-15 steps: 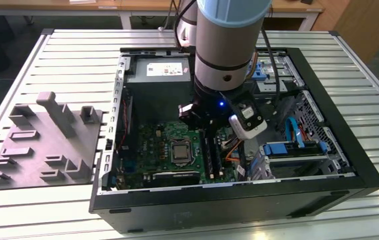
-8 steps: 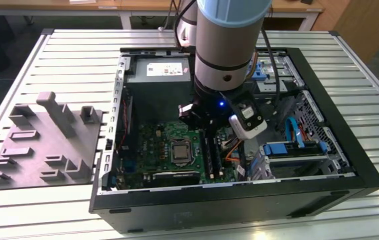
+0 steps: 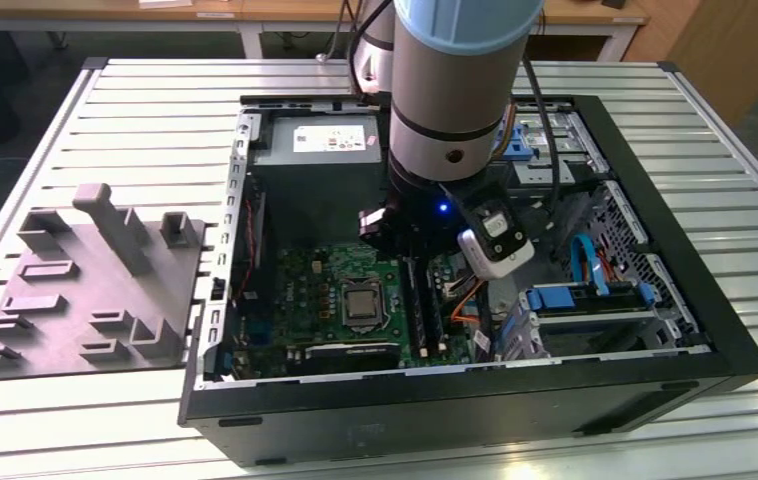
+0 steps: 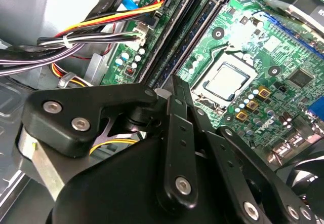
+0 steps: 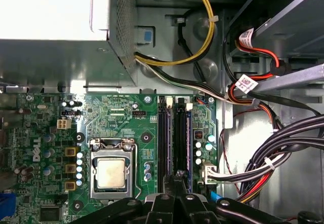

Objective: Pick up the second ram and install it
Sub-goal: 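Insert the second ram into the second slot, then press down the second ram until it locks into place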

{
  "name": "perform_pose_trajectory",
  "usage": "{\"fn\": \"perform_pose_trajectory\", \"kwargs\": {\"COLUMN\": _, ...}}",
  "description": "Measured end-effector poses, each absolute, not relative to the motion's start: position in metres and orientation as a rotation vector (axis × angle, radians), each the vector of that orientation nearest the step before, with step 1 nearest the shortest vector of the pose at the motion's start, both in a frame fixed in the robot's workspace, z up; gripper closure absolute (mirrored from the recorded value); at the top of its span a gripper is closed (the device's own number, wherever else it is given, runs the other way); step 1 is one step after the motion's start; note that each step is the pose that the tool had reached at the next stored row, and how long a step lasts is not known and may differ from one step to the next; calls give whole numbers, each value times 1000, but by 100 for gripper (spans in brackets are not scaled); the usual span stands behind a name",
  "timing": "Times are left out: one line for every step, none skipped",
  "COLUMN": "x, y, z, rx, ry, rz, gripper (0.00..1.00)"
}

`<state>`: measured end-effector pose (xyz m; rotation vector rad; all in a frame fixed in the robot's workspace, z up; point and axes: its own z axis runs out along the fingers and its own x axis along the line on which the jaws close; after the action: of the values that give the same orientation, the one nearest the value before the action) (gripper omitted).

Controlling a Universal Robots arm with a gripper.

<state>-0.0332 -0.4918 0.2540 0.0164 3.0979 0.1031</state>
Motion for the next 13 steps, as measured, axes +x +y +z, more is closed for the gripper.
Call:
{"fn": "perform_pose_trajectory", "kwargs": {"x": -33, "y": -492, "z": 254, "rx": 16, "ry": 3098, "rz": 103, "gripper": 90}}
{"fn": "perform_pose_trajectory", "kwargs": {"x": -33, "y": -492, "z": 254, "rx": 16, "ry": 3098, "rz": 103, "gripper": 90}}
{"fn": "perform_pose_trajectory", "kwargs": {"x": -33, "y": -492, "z": 254, "rx": 16, "ry": 3098, "rz": 103, "gripper": 90}}
{"fn": "perform_pose_trajectory", "kwargs": {"x": -33, "y": -492, "z": 254, "rx": 16, "ry": 3098, "rz": 103, "gripper": 90}}
{"fn": "perform_pose_trajectory", "kwargs": {"x": -33, "y": -492, "z": 254, "rx": 16, "ry": 3098, "rz": 103, "gripper": 90}}
{"fn": "perform_pose_trajectory", "kwargs": {"x": -33, "y": -492, "z": 255, "rx": 16, "ry": 3098, "rz": 103, "gripper": 90}}
{"fn": "perform_pose_trajectory", "kwargs": {"x": -33, "y": -492, "z": 255, "rx": 16, "ry": 3098, "rz": 103, "gripper": 90}}
{"fn": "perform_pose_trajectory", "kwargs": {"x": -33, "y": -492, "z": 255, "rx": 16, "ry": 3098, "rz": 103, "gripper": 90}}
{"fn": "perform_pose_trajectory", "kwargs": {"x": -33, "y": -492, "z": 255, "rx": 16, "ry": 3098, "rz": 103, "gripper": 90}}
{"fn": "perform_pose_trajectory", "kwargs": {"x": -33, "y": -492, "z": 255, "rx": 16, "ry": 3098, "rz": 103, "gripper": 90}}
{"fn": "perform_pose_trajectory", "kwargs": {"x": -33, "y": -492, "z": 255, "rx": 16, "ry": 3098, "rz": 103, "gripper": 90}}
{"fn": "perform_pose_trajectory", "kwargs": {"x": -33, "y": -492, "z": 255, "rx": 16, "ry": 3098, "rz": 103, "gripper": 90}}
{"fn": "perform_pose_trajectory", "kwargs": {"x": -33, "y": -492, "z": 255, "rx": 16, "ry": 3098, "rz": 103, "gripper": 90}}
